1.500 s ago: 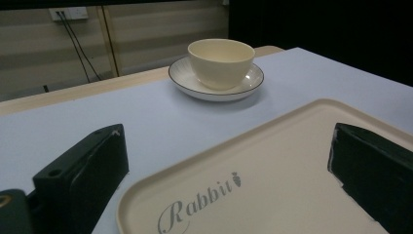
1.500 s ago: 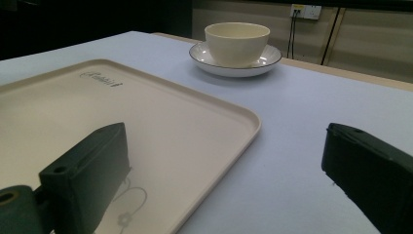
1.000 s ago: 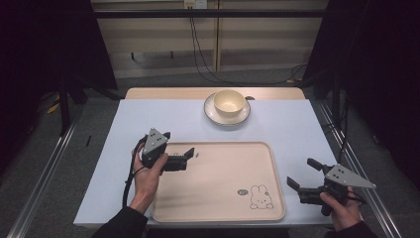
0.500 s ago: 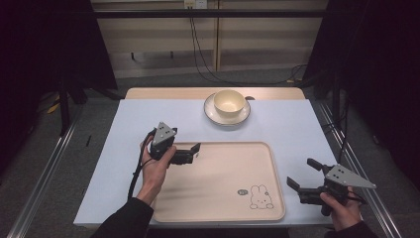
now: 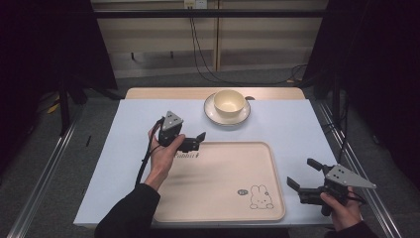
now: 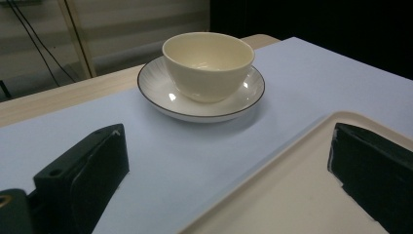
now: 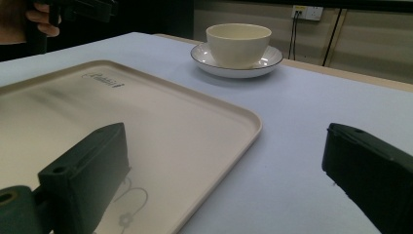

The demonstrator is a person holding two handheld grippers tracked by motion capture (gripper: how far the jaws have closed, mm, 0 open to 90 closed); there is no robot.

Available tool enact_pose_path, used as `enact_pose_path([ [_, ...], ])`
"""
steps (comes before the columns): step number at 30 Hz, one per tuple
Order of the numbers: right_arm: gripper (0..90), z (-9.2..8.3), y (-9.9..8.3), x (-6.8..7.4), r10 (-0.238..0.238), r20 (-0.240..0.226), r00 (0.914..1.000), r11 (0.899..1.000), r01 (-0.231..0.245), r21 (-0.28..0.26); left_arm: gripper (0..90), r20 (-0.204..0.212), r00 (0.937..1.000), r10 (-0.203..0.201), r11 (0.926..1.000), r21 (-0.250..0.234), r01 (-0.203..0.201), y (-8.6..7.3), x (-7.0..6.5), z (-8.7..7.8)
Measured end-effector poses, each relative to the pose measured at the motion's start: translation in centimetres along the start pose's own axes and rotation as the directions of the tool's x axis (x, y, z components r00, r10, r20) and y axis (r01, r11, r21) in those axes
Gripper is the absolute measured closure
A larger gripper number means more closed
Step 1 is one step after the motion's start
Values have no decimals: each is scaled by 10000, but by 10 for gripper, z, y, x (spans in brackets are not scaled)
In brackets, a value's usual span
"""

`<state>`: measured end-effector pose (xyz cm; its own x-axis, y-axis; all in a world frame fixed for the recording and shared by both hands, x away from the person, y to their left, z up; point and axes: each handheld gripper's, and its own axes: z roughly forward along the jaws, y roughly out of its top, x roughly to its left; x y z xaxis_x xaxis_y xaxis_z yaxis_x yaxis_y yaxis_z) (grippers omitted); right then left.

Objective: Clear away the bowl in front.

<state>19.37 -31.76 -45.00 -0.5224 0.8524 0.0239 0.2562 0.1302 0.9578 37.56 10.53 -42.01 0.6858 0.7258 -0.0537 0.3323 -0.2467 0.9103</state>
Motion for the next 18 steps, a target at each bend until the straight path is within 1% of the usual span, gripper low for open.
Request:
enact_pose_path([
  [3, 28, 0, 0, 0, 2, -1, 10000, 10000, -2, 7, 14, 2, 10000, 15, 10000, -15, -15, 6, 1, 10],
  [4, 27, 0, 0, 0, -6, -42, 10000, 10000, 6, 0, 14, -7, 10000, 12, 10000, 45, -12, 8, 2, 13],
  [5, 27, 0, 0, 0, -6, -42, 10000, 10000, 6, 0, 17, -7, 10000, 12, 10000, 45, -12, 8, 2, 13],
  [6, 27, 0, 0, 0, 11, -31, 10000, 10000, -12, -7, 21, 43, 10000, 58, 10000, 22, -58, 10, 3, 17],
  [7, 27, 0, 0, 0, 28, -9, 10000, 10000, -28, -7, 20, 54, 10000, -74, 10000, 36, 74, 13, 3, 21],
  [8, 27, 0, 0, 0, 28, -9, 10000, 10000, -28, -7, 20, 49, 10000, -2, 9999, 130, 1, 15, 4, 24],
  [9, 27, 0, 0, 0, 43, -5, 10000, 10000, -43, -14, 24, -35, 10000, -17, 9999, 118, 17, 19, 5, 32],
  [11, 27, 0, 0, 0, 24, -17, 10000, 10000, -24, -16, 23, 25, 10000, 56, 9998, 185, -57, 23, 5, 41],
  [12, 27, 0, 0, 0, 26, 4, 10000, 10000, -26, -24, 23, 35, 9999, 156, 9996, 241, -156, 25, 6, 45],
  [13, 27, 0, 0, 0, 27, 16, 10000, 10000, -27, -24, 21, -9, 9994, 336, 9986, 413, -335, 27, 6, 48],
  [14, 27, 0, 0, 0, 27, 16, 10000, 10000, -27, -24, 21, -9, 9994, 336, 9986, 413, -335, 27, 6, 48],
  [15, 27, 0, 0, 0, 52, -4, 10000, 10000, -52, -23, 20, 82, 9993, 355, 9989, 318, -358, 30, 7, 56],
  [16, 27, 0, 0, 0, 51, 4, 10000, 10000, -51, -28, 21, 82, 9993, 355, 9989, 318, -358, 30, 7, 56],
  [17, 27, 0, 0, 0, 57, -16, 10000, 10000, -57, -20, 25, 99, 9996, 253, 9994, 225, -255, 33, 8, 63],
  [18, 27, 0, 0, 0, 57, -11, 10000, 10000, -57, -17, 24, 99, 9996, 253, 9994, 225, -255, 33, 8, 63],
])
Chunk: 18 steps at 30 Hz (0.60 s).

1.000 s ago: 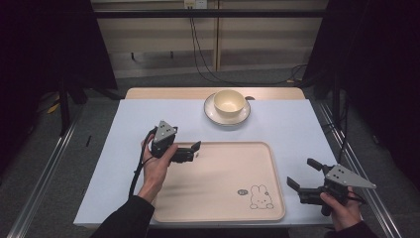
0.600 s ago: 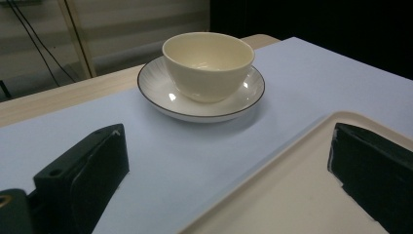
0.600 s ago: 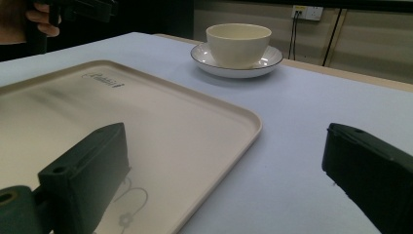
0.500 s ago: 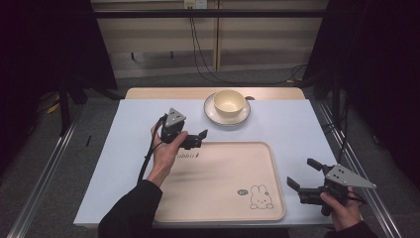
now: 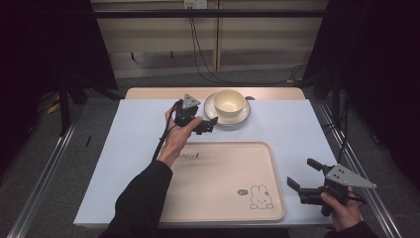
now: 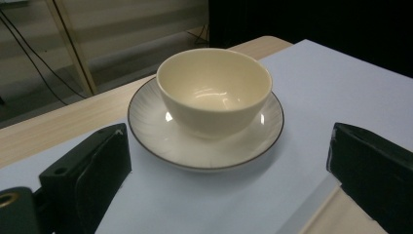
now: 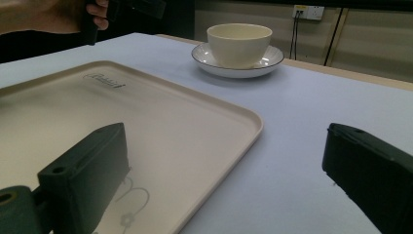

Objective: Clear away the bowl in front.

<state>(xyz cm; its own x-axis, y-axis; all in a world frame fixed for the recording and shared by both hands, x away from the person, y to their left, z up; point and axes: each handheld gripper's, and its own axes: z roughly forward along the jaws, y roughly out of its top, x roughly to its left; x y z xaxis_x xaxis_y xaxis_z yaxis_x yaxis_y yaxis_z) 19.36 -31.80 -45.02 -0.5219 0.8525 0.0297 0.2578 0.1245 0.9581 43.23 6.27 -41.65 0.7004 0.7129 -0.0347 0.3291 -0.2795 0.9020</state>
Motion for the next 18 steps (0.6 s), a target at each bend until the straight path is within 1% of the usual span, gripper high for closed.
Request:
enact_pose_path([
  [1, 27, 0, 0, 0, -30, 36, 10000, 10000, 30, -42, 23, -28, 10000, -73, 10000, 10, 73, 3, 2, 8],
  [2, 27, 0, 0, 0, -1, 27, 10000, 10000, 1, -29, 23, -106, 9999, -42, 9999, 141, 44, 6, 3, 11],
  [3, 27, 0, 0, 0, 27, 27, 10000, 10000, -27, -24, 23, -94, 9999, -82, 9999, 137, 83, 7, 4, 15],
  [4, 27, 0, 0, 0, 27, 24, 10000, 10000, -27, -17, 23, -94, 9999, -82, 9999, 137, 83, 7, 4, 15],
  [5, 27, 0, 0, 0, 30, -1, 10000, 10000, -30, -7, 27, -212, 9998, 23, 9997, 235, -18, 12, 7, 21],
  [6, 27, 0, 0, 0, 23, 7, 10000, 10000, -23, -22, 40, -211, 9997, -135, 9998, 120, 137, 13, 8, 24],
  [7, 27, 0, 0, 0, 23, 6, 10000, 10000, -23, -21, 54, -211, 9997, -135, 9998, 120, 137, 13, 8, 24],
  [8, 27, 0, 0, 0, 23, 6, 10000, 10000, -23, -21, 54, -121, 9996, -244, 9997, 91, 245, 14, 10, 28],
  [9, 26, 0, 0, 0, 31, -66, 10000, 10000, -31, 11, 47, -287, 9995, -147, 9996, 220, 153, 16, 15, 32],
  [10, 25, 0, 0, 0, 26, -86, 10000, 10000, -26, 22, 54, -252, 9989, -386, 9991, 164, 390, 16, 16, 36],
  [11, 24, 0, 0, -1, -9, -68, 10000, 10000, 9, 3, 48, -281, 9992, -277, 9994, 198, 282, 17, 18, 39],
  [12, 25, 0, 0, -1, -22, -55, 10000, 10000, 22, -1, 49, -409, 9990, -153, 9995, 269, 164, 17, 20, 42],
  [13, 25, 0, -1, -1, -23, -53, 10000, 10000, 23, 4, 58, -470, 9987, -190, 9990, 402, 209, 17, 21, 46],
  [14, 25, 0, -1, -1, -23, -53, 10000, 10000, 23, 4, 56, -470, 9987, -190, 9990, 402, 209, 17, 21, 46],
  [15, 25, 0, -1, -1, -1, -53, 10000, 10000, 1, 11, 56, -438, 9986, -280, 9986, 439, 300, 18, 22, 50],
  [16, 25, 0, -1, -1, 21, -108, 9999, 10000, -21, 71, 53, -617, 9978, -237, 9981, 557, 271, 19, 22, 53],
  [17, 25, 0, -1, -1, -10, -63, 10000, 10000, 10, 46, 79, -665, 9977, -153, 9979, 610, 194, 19, 23, 56],
  [18, 25, 0, -1, -1, 58, -52, 10000, 10000, -58, 30, 97, -622, 9979, -197, 9976, 646, 238, 20, 24, 60],
])
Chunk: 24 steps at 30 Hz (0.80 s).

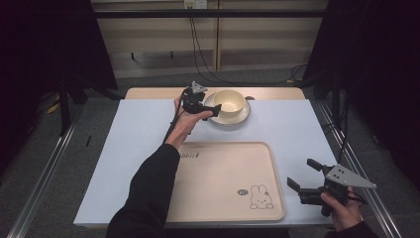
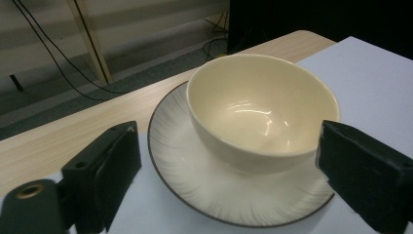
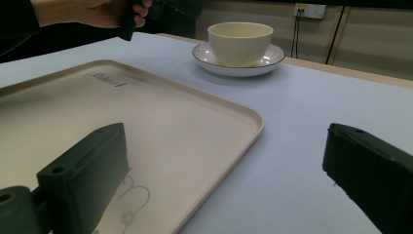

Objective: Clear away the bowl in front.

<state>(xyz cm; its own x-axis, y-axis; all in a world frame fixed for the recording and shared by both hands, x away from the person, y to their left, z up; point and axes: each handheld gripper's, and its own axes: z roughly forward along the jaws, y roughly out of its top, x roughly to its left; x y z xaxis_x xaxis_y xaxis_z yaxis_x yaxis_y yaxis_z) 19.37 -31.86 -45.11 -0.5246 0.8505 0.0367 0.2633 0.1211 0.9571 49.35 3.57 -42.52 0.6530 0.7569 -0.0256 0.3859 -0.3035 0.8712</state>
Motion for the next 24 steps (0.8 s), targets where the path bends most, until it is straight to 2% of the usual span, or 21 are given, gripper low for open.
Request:
enact_pose_path([
  [4, 25, 0, 0, -1, -69, -31, 10000, 10000, 69, -39, 80, -125, 9999, 45, 9998, 176, -43, 2, 3, 12],
  [5, 25, 0, 0, -1, -50, -40, 10000, 10000, 49, -75, 77, -239, 9997, 52, 9994, 355, -44, 4, 4, 19],
  [6, 25, 0, 0, -1, -28, -35, 10000, 10000, 28, -53, 68, -262, 9996, -72, 9993, 365, 81, 5, 4, 23],
  [8, 25, 0, 0, -1, -64, -19, 10000, 10000, 64, -32, 64, -393, 9992, -14, 9989, 468, 33, 7, 5, 25],
  [9, 25, 0, 0, -1, -68, -65, 10000, 10000, 68, -51, 60, -524, 9986, -49, 9981, 617, 81, 9, 5, 31],
  [11, 25, 0, 0, -1, -94, -42, 9999, 9999, 94, -41, 59, -609, 9981, -114, 9984, 547, 148, 10, 6, 34],
  [12, 25, 0, 0, -1, -71, -22, 10000, 10000, 70, -60, 61, -569, 9979, -324, 9981, 510, 353, 10, 6, 36],
  [13, 25, 0, 0, -1, -82, -72, 9999, 9999, 81, -61, 62, -657, 9974, -289, 9966, 753, 339, 10, 7, 42],
  [14, 25, 0, 0, -1, -82, -72, 9999, 9999, 81, -61, 69, -657, 9974, -289, 9966, 753, 339, 10, 7, 42],
  [16, 25, 0, 0, 0, 5, -57, 10000, 10000, -6, -74, 97, -979, 9949, -248, 9936, 1072, 353, 7, 7, 50],
  [17, 25, 0, 0, 0, 16, -81, 10000, 10000, -16, -61, 94, -998, 9931, -613, 9927, 977, 711, 6, 6, 54],
  [19, 25, 0, 0, 0, -49, -113, 9999, 10000, 48, -38, 98, -1004, 9915, -827, 9889, 1149, 942, 5, 6, 58],
  [22, 25, 0, 0, 0, -4, -68, 10000, 10000, 3, -83, 133, -959, 9912, -911, 9870, 1237, 1027, 3, 4, 63],
  [24, 25, 0, 0, 0, -125, -117, 9999, 9999, 124, -39, 149, -1088, 9905, -844, 9871, 1268, 980, 1, 2, 66],
])
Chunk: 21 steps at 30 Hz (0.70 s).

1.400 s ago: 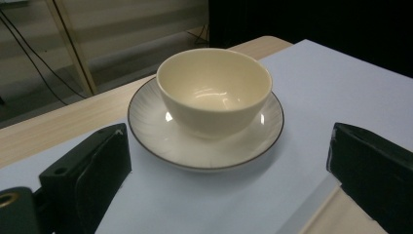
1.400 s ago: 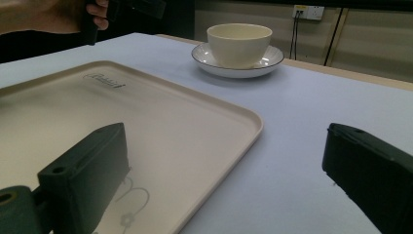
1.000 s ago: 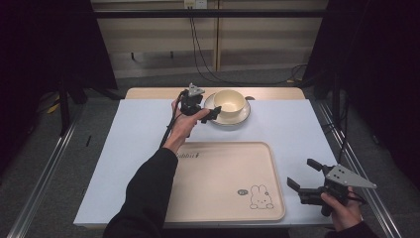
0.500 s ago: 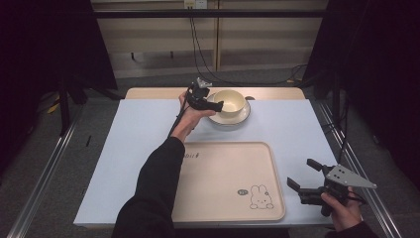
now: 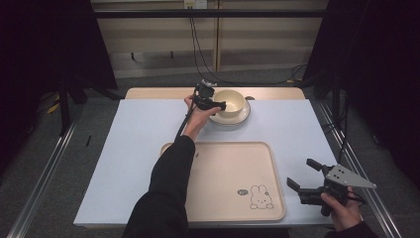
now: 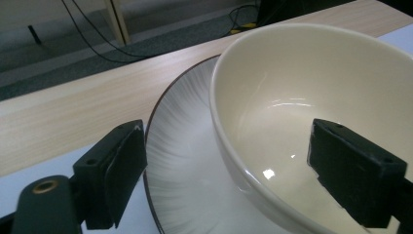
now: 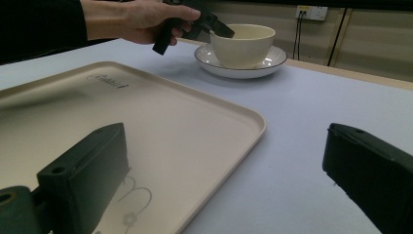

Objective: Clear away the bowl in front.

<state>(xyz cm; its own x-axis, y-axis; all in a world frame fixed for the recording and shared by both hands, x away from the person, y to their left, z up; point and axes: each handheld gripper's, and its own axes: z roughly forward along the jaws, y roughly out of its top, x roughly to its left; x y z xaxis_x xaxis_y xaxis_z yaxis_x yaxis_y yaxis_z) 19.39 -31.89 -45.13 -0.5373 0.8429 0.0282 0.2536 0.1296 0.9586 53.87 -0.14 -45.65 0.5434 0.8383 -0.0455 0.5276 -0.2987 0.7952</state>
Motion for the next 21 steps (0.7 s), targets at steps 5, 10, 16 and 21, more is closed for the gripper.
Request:
enact_pose_path([
  [5, 25, 0, 0, 0, -29, -4, 10000, 10000, 29, 3, 205, 20, 9996, -266, 9989, 377, 265, -1, -3, 7],
  [10, 25, 0, 0, 0, -40, -13, 10000, 10000, 40, -17, 272, 70, 9980, -630, 9952, 756, 623, 2, -4, 11],
  [16, 25, 0, 0, 0, -67, -46, 10000, 10000, 67, -34, 416, -2, 9954, -956, 9879, 1223, 949, 4, -4, 9],
  [21, 25, 0, 0, 0, -80, -15, 10000, 9999, 79, -62, 523, 257, 9911, -1303, 9794, 1590, 1246, 5, -2, 11],
])
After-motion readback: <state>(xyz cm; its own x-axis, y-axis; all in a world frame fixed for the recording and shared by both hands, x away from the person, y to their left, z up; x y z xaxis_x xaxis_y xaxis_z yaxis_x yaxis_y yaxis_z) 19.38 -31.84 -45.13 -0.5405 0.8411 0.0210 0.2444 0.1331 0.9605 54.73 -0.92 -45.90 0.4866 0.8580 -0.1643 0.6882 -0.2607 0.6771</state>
